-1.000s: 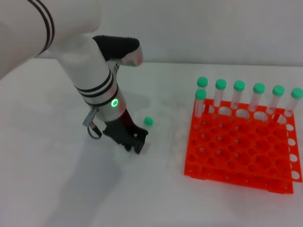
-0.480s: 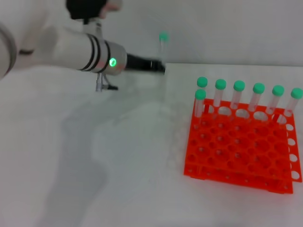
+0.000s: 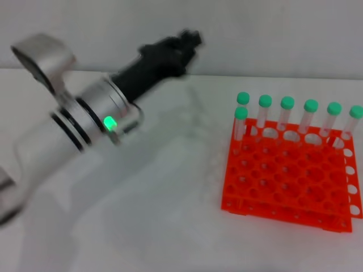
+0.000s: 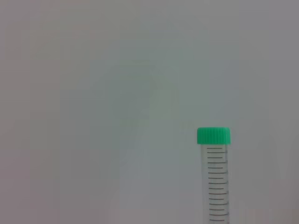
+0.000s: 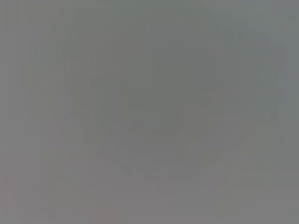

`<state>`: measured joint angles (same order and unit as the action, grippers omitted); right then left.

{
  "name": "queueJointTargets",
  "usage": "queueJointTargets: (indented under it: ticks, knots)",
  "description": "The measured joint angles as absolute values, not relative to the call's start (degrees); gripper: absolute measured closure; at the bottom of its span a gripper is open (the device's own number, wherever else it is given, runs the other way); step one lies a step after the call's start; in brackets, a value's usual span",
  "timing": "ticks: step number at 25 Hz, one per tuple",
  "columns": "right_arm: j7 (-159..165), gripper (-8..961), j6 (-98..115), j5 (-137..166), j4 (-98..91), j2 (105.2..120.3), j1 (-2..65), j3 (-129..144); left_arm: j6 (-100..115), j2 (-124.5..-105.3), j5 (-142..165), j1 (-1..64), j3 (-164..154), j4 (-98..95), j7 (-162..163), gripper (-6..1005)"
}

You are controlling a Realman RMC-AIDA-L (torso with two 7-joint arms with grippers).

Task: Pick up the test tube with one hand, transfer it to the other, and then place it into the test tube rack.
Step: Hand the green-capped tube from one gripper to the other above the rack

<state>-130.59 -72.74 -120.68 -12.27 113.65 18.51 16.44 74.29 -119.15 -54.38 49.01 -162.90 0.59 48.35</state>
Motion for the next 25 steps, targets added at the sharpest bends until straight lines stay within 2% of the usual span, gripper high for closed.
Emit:
queueJointTargets:
  ticks: [4,7,10,12,22,25]
  knots:
    - [-117.5,85,-75.7,-114.2,-17.2,110.18,16.7,22.9,75.5,-119.52,-48.2,47.6,-162.9,-7.8,35.9,776]
    - [-108.5,85,-85.2,-106.8,-21.5,106.01,16.9,29.1,71.9,-119.88,-43.1,48.6,-162.9,-11.0,35.3,773]
    - [-104.9,85,-96.2,-100.9,-24.9,103.43,17.9,32.1,66.7,-120.17,-38.1,51.0,-162.8,-15.4,34.3,770]
    - [-102.9,85,-99.8,-97.9,-27.6,103.37,18.7,33.0,63.8,-120.24,-35.0,52.2,-162.7,-17.7,33.0,768]
    - [-101.6,86,-101.1,-95.3,-35.3,107.69,21.3,40.9,60.7,-120.47,-32.8,53.0,-162.2,-22.3,28.4,758]
    - [-102.3,91,-101.1,-95.3,-35.6,108.25,22.2,42.1,60.6,-120.49,-32.8,52.9,-162.1,-22.2,28.4,755]
